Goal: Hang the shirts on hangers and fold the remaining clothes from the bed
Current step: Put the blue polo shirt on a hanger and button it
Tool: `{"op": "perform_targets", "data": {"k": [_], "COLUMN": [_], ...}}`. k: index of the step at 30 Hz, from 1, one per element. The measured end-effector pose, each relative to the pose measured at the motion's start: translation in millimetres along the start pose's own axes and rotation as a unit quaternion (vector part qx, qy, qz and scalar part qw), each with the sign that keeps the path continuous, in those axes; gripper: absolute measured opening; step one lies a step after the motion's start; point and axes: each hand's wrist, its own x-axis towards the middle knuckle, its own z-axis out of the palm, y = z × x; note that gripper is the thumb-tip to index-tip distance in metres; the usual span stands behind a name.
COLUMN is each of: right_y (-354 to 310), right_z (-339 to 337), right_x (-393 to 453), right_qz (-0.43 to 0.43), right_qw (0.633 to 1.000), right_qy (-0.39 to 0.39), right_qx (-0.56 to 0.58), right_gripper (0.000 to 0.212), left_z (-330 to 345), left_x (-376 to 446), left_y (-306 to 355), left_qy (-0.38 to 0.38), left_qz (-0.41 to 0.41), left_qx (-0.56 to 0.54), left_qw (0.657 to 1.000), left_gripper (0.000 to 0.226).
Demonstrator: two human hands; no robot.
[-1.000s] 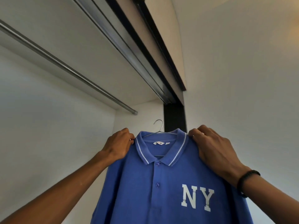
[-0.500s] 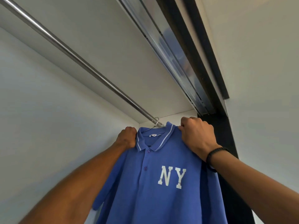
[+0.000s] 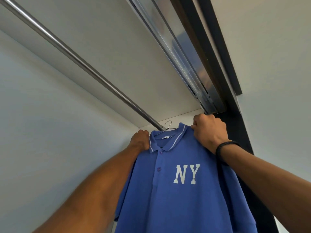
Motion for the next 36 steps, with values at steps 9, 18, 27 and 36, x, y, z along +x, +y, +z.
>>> {"op": "perform_targets", "data": {"k": [9, 18, 27, 36], "right_y": [-3.7, -11.5, -5.6, 13.3], "right_z": [29.6, 54.0, 75.3, 35.8], "right_x": [16.6, 32.4, 15.9, -106.6], "right_qz": [-0.02, -0.025, -0.067, 0.049], "right_qw": [1.0, 0.999, 0.997, 0.979], "right_qy": [0.0, -0.022, -0.037, -0.04], "right_qx": [0.004, -0.014, -0.021, 0.195], "right_gripper": [0.02, 0.018, 0.016, 0.057], "left_z": [15.3, 30.7, 44.5, 50.4], "left_x": [15.5, 28.2, 29.7, -137.0], "left_y": [-20.3, -35.3, -38.5, 50.4], "left_qy": [0.028, 0.011, 0.016, 0.254], "left_qz": [-0.009, -0.028, -0.056, 0.071], "left_qx": [0.01, 0.006, -0.034, -0.333], "left_qw": [1.0, 1.0, 0.998, 0.905], "left_gripper": [0.034, 0.035, 0.035, 0.023]}}
